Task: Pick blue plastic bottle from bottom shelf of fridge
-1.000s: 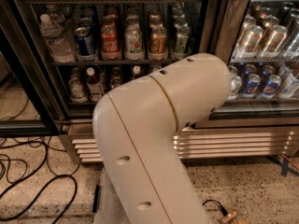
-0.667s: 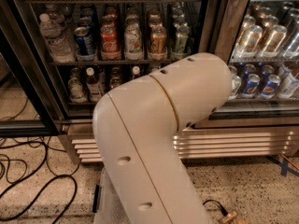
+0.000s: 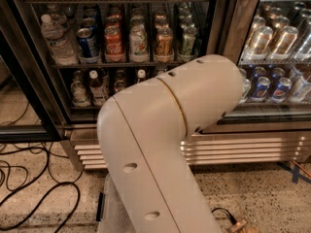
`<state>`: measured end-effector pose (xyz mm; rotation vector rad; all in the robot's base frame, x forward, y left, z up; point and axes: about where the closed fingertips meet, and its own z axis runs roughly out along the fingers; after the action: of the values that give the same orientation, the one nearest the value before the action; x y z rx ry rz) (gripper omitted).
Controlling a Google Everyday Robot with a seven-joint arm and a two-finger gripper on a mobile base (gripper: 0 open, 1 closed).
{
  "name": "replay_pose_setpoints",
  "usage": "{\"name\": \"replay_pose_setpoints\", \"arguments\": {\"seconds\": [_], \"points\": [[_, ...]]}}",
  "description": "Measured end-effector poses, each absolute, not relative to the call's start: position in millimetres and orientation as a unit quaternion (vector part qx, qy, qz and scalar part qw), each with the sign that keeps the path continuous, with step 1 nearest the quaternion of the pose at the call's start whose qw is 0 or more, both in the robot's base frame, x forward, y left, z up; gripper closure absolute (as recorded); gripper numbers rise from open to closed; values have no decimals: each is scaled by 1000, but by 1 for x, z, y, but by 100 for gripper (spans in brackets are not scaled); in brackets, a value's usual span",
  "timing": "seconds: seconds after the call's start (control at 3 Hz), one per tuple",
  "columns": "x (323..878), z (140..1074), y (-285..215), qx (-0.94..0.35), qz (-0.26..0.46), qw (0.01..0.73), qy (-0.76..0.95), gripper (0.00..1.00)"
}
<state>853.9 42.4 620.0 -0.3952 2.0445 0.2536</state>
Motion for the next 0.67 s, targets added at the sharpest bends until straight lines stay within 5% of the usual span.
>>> {"name": "replay_pose_setpoints", "arguments": {"seconds": [0.67], "points": [[851,622,45,-164,109,499,844,100]]}}
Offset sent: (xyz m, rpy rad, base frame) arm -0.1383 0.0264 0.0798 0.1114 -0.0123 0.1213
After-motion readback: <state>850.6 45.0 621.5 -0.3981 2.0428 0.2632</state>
